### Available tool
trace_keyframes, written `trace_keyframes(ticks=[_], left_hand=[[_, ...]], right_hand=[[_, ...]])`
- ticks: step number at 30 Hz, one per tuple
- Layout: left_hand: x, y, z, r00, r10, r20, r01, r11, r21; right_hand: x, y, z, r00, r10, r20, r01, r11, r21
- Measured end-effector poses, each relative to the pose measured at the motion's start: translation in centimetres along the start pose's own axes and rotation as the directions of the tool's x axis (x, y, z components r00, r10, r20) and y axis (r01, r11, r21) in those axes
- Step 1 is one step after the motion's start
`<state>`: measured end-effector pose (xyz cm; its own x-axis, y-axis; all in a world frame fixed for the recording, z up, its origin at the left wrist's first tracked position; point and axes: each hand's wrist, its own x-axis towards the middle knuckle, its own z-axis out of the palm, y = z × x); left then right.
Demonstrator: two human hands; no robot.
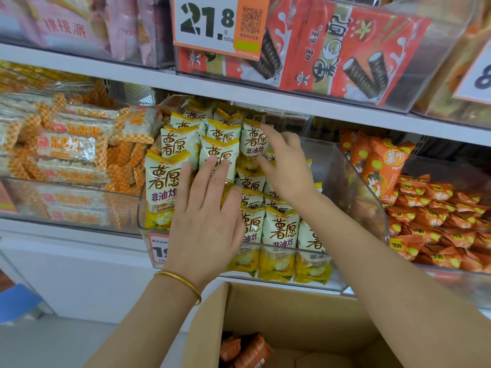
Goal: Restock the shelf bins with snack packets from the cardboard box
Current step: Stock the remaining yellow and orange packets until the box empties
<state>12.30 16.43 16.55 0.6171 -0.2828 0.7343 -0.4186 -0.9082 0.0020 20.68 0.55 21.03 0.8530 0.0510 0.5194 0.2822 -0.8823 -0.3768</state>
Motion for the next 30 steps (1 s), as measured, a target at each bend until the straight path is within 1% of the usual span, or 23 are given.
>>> trace_keyframes(ticks=[3, 5, 7, 9, 11, 13, 15, 17, 20, 22, 25, 26, 30], left_hand=[[-0.1, 0.0, -0.4, 1.0, 0.021, -0.004, -0.021, 1.0, -0.001], [-0.7, 0.4, -1.0, 0.998, 0.061, -0.033, -0.062, 0.998, -0.028], [-1.8, 1.5, -2.2, 0.989, 0.132, -0.068, -0.138, 0.987, -0.081], [-3.3, 3.2, -3.7, 0.974, 0.22, -0.052, -0.225, 0.962, -0.157], [-5.3, 5.2, -4.5, 0.948, 0.317, 0.035, -0.298, 0.92, -0.255], [-8.0, 7.1, -4.4, 0.897, 0.408, 0.173, -0.342, 0.885, -0.315], [-11.0, 8.7, -3.6, 0.828, 0.451, 0.334, -0.34, 0.876, -0.341], [-13.6, 9.9, -3.0, 0.768, 0.446, 0.459, -0.293, 0.883, -0.367], [-15.7, 10.9, -2.5, 0.707, 0.436, 0.556, -0.267, 0.893, -0.361], [-16.4, 11.1, -2.1, 0.688, 0.429, 0.585, -0.275, 0.901, -0.337], [-17.1, 11.1, -1.4, 0.663, 0.406, 0.629, -0.26, 0.913, -0.315], [-17.2, 11.0, -1.2, 0.654, 0.399, 0.643, -0.255, 0.916, -0.309], [-17.5, 10.6, -0.7, 0.631, 0.376, 0.679, -0.231, 0.926, -0.299]], right_hand=[[-2.6, -0.4, -2.2, 0.997, -0.057, -0.061, 0.059, 0.998, 0.035], [-6.0, -0.9, -4.2, 0.992, -0.085, -0.089, 0.092, 0.993, 0.08], [-10.6, -1.4, -6.6, 0.987, -0.112, -0.115, 0.13, 0.979, 0.16], [-16.2, -1.3, -8.5, 0.985, -0.127, -0.114, 0.15, 0.964, 0.218], [-22.0, -0.2, -9.1, 0.997, -0.07, -0.038, 0.076, 0.97, 0.232], [-27.4, 1.9, -8.3, 0.992, 0.045, 0.118, -0.069, 0.975, 0.21], [-31.9, 4.5, -6.7, 0.946, 0.162, 0.281, -0.217, 0.961, 0.174], [-35.0, 7.1, -4.9, 0.877, 0.246, 0.412, -0.314, 0.944, 0.105], [-37.5, 9.8, -2.3, 0.741, 0.343, 0.577, -0.402, 0.915, -0.027], [-38.5, 10.9, -0.5, 0.652, 0.378, 0.657, -0.425, 0.9, -0.096], [-39.7, 11.8, 2.6, 0.527, 0.44, 0.727, -0.463, 0.866, -0.189], [-40.1, 11.9, 3.8, 0.501, 0.458, 0.735, -0.47, 0.856, -0.213], [-40.7, 11.9, 8.4, 0.44, 0.527, 0.727, -0.484, 0.821, -0.303]])
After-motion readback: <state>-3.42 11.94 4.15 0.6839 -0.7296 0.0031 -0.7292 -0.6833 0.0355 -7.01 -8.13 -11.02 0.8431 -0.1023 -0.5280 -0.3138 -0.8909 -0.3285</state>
